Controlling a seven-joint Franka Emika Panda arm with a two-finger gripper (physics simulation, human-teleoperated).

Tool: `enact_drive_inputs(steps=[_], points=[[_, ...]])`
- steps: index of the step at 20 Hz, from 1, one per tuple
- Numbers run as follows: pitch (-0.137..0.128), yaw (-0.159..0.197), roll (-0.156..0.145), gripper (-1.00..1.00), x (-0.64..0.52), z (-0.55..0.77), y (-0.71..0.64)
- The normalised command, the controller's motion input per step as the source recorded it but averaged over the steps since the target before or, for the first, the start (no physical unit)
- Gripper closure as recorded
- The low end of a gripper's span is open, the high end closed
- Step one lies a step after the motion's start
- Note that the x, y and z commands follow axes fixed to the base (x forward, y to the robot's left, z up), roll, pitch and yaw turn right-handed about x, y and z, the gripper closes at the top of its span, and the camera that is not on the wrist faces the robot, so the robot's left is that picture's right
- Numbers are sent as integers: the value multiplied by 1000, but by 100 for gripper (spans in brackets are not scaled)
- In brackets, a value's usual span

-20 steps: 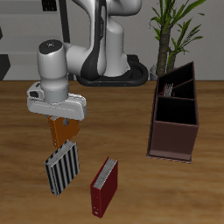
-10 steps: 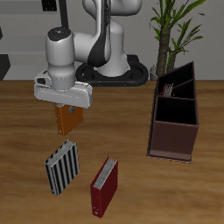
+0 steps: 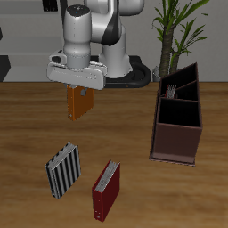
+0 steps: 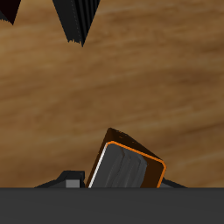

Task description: Place the right red book into the left desk caddy's front compartment and place the orange book into the left desk caddy's left compartment and place the striped book into the left desk caddy's left compartment

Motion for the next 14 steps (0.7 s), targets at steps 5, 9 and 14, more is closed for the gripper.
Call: enact_drive_inputs(steps=[5,9,14], points=[[-48,-43,4,100,-386,229,476],[-29,26,5,100,-263,13,470],[-20,42,46,100,-273,-23,577]])
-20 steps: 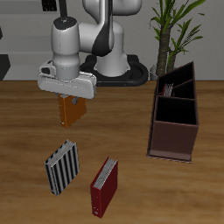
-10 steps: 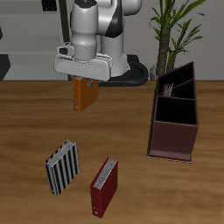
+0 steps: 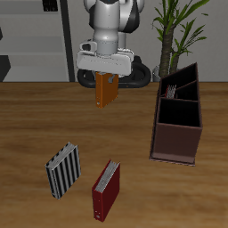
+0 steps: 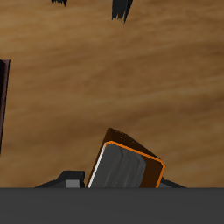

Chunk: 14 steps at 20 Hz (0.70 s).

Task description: Place the right red book into the left desk caddy's front compartment and place the orange book into the left desk caddy's left compartment and place the striped book into the left desk caddy's left compartment

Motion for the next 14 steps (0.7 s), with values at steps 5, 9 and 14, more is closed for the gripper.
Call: enact_drive_inputs(steps=[5,9,14], points=[[-15,25,48,100,-280,-34,532],[-38,34,39,100,-414,23,600],[-26,6,41,100,-410,2,478]])
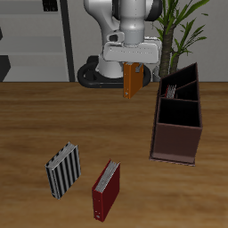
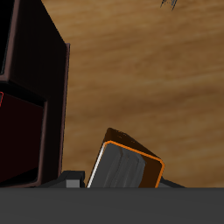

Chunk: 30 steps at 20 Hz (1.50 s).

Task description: Place the right red book into the left desk caddy's front compartment and place the orange book into the left desk caddy's left compartment and place the striped book into the left desk caddy's left compartment

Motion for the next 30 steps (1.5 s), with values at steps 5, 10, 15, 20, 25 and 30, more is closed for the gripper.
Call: enact_drive_inputs(steps=[5,10,15,20,25,30], points=[[-3,8,22,100,-272,-28,226],[1,31,63,100,-338,-196,313],[-8,-26,-6,100,-357,-92,140],[-21,32,52,100,-259,40,316],[-31,26,40,100,-282,43,333],[-17,38,40,100,-192,0,296]])
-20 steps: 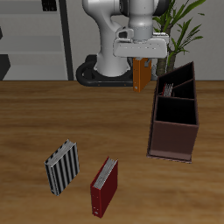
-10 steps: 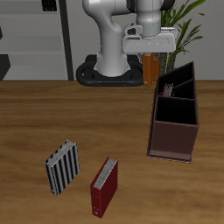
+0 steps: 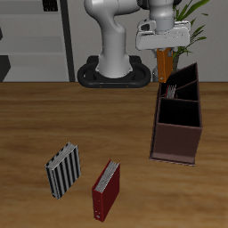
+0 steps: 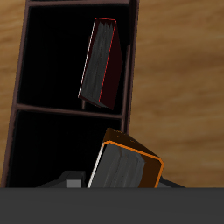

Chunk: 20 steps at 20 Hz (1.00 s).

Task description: Place the right red book into the left desk caddy's front compartment and place the orange book into the left desk caddy's left compartment and place the striped book into the left desk caddy's left compartment

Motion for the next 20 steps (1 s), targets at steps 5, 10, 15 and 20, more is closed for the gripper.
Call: enact_drive_inputs(steps=[5,10,15,20], points=[[14,-8,25,100,-43,29,183],[-12,32,46,100,46,48,233],[8,8,25,100,148,3,211],[10,8,13,100,126,17,107]])
